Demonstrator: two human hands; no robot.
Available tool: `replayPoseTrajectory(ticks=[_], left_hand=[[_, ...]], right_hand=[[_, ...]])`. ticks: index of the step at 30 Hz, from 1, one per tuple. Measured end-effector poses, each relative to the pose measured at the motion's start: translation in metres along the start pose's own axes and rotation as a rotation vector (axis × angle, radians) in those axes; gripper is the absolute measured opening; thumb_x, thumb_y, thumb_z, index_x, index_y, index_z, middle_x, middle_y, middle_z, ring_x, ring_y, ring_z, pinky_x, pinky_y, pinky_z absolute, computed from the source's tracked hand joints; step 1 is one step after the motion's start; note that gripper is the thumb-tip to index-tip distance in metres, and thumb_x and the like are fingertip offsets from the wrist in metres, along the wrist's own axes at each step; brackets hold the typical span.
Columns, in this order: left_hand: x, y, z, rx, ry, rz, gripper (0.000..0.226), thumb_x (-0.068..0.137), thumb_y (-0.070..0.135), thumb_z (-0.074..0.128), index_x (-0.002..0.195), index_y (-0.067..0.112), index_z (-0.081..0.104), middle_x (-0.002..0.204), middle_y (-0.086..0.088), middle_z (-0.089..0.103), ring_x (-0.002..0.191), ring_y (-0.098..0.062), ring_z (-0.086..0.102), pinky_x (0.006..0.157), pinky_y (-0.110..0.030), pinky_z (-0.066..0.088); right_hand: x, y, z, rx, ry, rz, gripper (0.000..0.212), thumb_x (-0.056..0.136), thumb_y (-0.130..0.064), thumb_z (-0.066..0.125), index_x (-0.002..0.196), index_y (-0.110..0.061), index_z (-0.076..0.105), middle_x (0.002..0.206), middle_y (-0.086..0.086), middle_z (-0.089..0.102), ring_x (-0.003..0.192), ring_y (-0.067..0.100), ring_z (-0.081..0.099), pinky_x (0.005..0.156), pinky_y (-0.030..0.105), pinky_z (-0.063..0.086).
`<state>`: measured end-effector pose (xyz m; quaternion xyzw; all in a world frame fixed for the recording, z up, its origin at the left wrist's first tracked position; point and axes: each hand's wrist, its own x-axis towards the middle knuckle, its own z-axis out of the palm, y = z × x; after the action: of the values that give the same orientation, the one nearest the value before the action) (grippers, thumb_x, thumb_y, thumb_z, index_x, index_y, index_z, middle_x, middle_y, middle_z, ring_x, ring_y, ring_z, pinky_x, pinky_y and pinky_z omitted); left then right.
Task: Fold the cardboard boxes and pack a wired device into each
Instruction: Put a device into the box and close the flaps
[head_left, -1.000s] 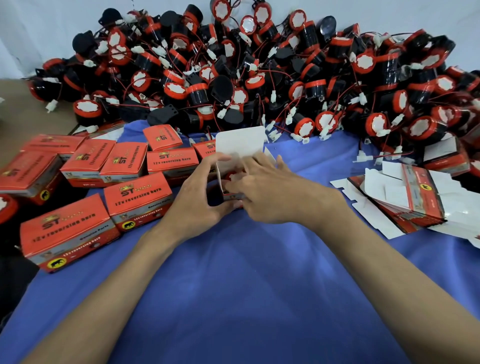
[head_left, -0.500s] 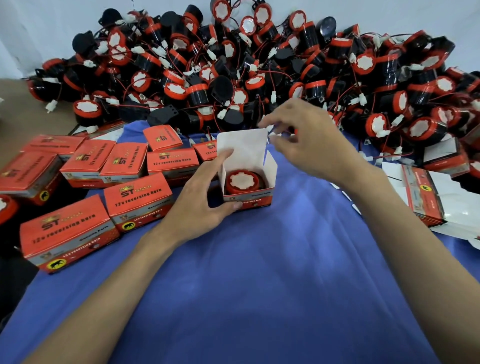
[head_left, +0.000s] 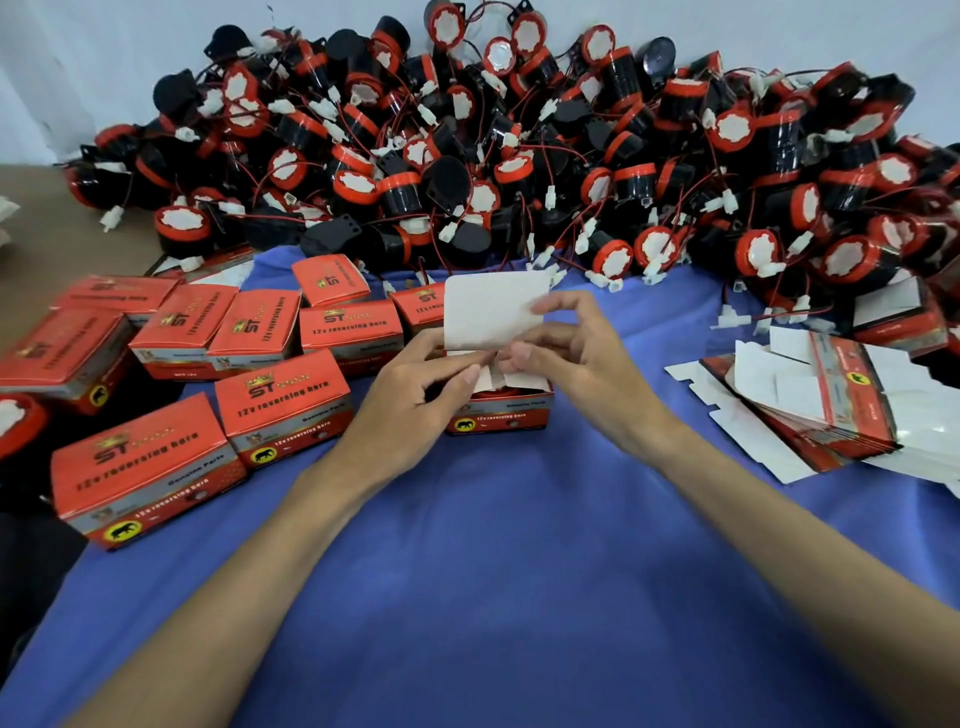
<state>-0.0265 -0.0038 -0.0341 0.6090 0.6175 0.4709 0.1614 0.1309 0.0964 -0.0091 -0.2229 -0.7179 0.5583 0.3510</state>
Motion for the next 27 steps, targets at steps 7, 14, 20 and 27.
replayPoseTrajectory(ticks=[7, 14, 20, 27], left_hand=[[-0.004, 0.004, 0.001, -0.238, 0.124, 0.029, 0.064, 0.091, 0.004, 0.064, 0.128, 0.043, 0.028, 0.129, 0.01, 0.055, 0.119, -0.001, 0.054, 0.097, -0.014, 0.043], [-0.003, 0.011, 0.0, -0.127, 0.038, 0.09, 0.029, 0.093, 0.039, 0.051, 0.118, 0.026, 0.053, 0.121, 0.002, 0.056, 0.116, -0.008, 0.053, 0.097, -0.025, 0.044], [-0.003, 0.01, 0.001, -0.096, 0.102, 0.037, 0.033, 0.092, 0.036, 0.051, 0.12, 0.022, 0.061, 0.121, 0.009, 0.062, 0.114, -0.004, 0.056, 0.095, -0.028, 0.049], [-0.003, 0.002, -0.002, 0.078, 0.135, 0.215, 0.031, 0.093, 0.021, 0.06, 0.123, 0.013, 0.063, 0.126, 0.002, 0.061, 0.12, -0.001, 0.052, 0.102, -0.022, 0.044]], right_hand=[[0.0, -0.001, 0.01, 0.144, 0.049, -0.041, 0.029, 0.09, -0.043, 0.05, 0.109, -0.021, 0.051, 0.086, 0.013, 0.073, 0.084, 0.023, 0.072, 0.079, 0.025, 0.055], [-0.001, 0.005, -0.001, 0.228, -0.05, -0.036, 0.019, 0.097, -0.018, 0.051, 0.094, -0.005, 0.065, 0.092, 0.009, 0.073, 0.088, 0.021, 0.07, 0.079, 0.023, 0.054], [-0.006, 0.011, -0.008, 0.169, -0.086, -0.047, 0.019, 0.091, -0.003, 0.057, 0.104, -0.013, 0.067, 0.098, 0.004, 0.073, 0.095, 0.021, 0.069, 0.085, 0.03, 0.054], [-0.008, 0.012, -0.005, 0.052, -0.024, -0.113, 0.032, 0.087, 0.005, 0.06, 0.107, -0.019, 0.066, 0.088, -0.013, 0.074, 0.089, 0.006, 0.069, 0.077, 0.018, 0.053]])
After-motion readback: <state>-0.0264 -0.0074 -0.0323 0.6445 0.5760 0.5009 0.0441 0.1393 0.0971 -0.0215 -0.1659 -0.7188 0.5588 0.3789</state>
